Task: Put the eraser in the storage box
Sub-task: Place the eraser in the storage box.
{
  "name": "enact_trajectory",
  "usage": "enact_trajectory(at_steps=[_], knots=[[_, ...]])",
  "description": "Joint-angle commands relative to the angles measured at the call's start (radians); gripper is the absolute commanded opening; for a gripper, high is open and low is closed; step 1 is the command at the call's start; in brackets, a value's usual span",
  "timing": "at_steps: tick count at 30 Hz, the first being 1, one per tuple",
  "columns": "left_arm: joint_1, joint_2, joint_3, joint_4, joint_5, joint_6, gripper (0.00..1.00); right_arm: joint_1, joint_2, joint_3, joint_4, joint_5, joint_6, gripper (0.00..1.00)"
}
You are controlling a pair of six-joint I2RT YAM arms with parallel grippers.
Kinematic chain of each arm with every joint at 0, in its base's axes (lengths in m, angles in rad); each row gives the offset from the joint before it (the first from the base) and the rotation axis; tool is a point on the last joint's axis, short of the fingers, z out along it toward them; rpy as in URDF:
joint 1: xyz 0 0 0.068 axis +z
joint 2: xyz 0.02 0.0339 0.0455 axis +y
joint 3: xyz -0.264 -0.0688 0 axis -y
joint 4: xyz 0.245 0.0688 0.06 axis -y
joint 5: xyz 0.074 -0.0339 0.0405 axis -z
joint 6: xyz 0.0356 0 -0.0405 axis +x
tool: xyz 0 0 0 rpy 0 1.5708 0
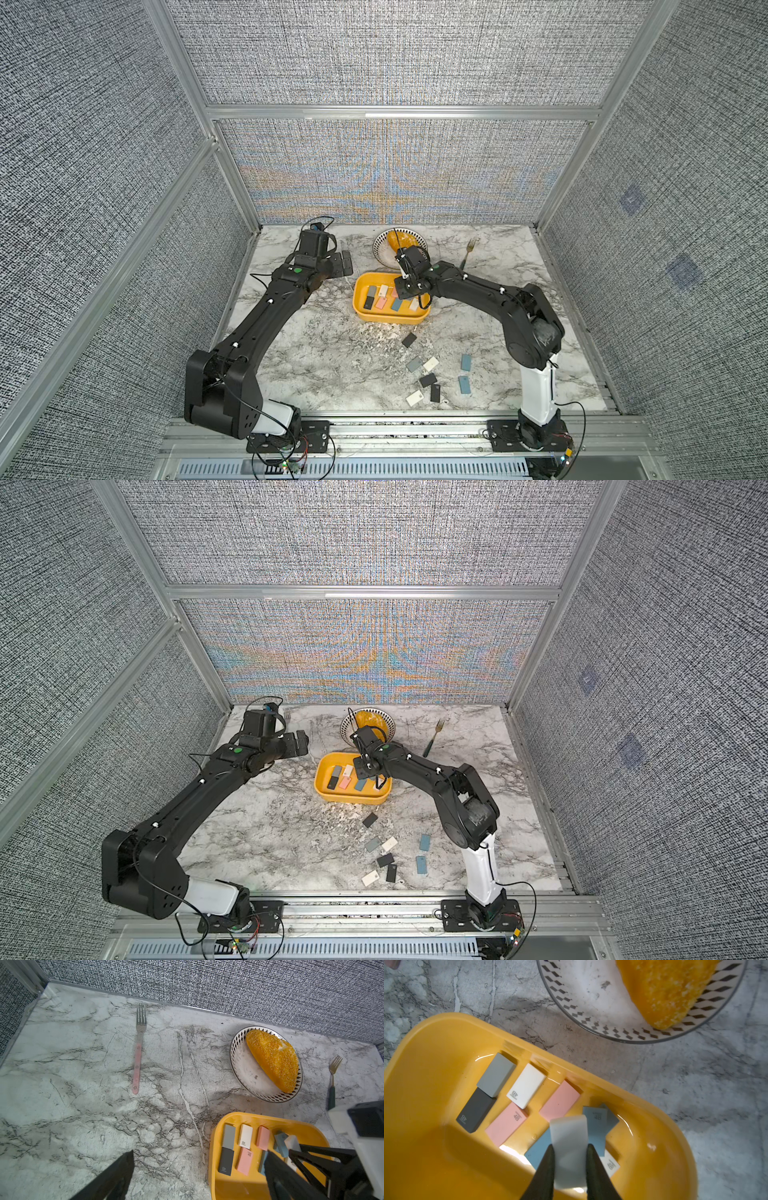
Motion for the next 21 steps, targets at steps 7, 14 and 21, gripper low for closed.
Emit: enact_trajectory(at_steps=[7, 14, 21], knots=[[0.013, 0.006, 0.0, 0.0, -0.001, -0.012, 1.0, 0.002, 0.08, 0.064, 0.003, -0.013, -0.023, 0.26], [0.016, 0.008, 0.0, 0.002, 0.003, -0.009, 1.0, 0.002, 0.131, 0.115, -0.002, -0.023, -0.022, 0.26], [0.019, 0.007, -0.002, 0.0, 0.004, -0.005, 1.0, 0.002, 0.163, 0.141, -0.01, -0.026, -0.02, 0.27]])
